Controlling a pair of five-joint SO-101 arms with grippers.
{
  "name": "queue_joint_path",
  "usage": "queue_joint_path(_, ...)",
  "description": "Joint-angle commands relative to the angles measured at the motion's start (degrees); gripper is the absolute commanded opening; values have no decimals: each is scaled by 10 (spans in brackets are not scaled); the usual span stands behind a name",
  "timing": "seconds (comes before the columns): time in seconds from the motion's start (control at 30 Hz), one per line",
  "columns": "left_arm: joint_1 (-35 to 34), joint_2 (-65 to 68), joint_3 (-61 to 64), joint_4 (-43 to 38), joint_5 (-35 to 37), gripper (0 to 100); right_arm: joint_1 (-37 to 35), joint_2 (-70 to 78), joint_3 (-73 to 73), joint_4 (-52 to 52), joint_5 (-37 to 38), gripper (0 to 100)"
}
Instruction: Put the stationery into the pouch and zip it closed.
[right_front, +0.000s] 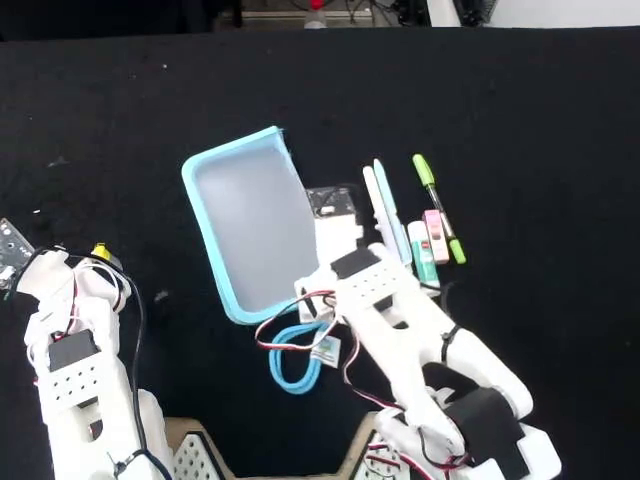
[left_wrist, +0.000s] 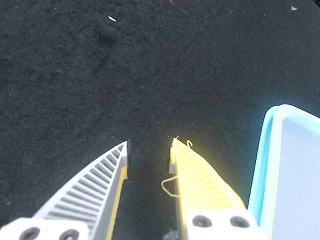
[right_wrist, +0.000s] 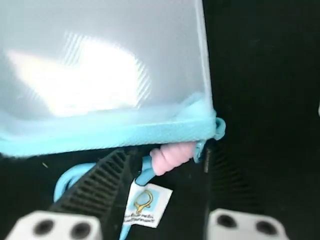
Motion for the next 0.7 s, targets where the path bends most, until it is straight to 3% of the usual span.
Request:
queue_joint_path(0.0, 4, -6, -36, -11, 3, 141, 48, 3, 1, 11, -2, 194)
queue_joint_path(0.43, 4, -6, -36, -11, 3, 141, 142, -1, -47, 138, 331, 194)
queue_joint_path(0.67, 4, -6, -36, -11, 3, 141, 194, 2, -53, 123, 561, 194)
